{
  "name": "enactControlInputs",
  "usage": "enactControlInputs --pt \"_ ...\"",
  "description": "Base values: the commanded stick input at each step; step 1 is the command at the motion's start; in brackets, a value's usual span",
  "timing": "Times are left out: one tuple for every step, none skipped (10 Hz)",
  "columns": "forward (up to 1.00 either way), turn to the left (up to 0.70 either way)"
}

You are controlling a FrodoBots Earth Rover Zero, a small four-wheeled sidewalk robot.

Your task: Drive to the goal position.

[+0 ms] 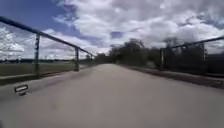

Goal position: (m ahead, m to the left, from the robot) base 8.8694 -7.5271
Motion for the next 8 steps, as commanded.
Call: enactControlInputs --pt "1.00 0.00" --pt "1.00 0.00" --pt "1.00 0.00" --pt "1.00 0.00" --pt "1.00 0.00" --pt "1.00 0.00" --pt "1.00 0.00" --pt "1.00 0.00"
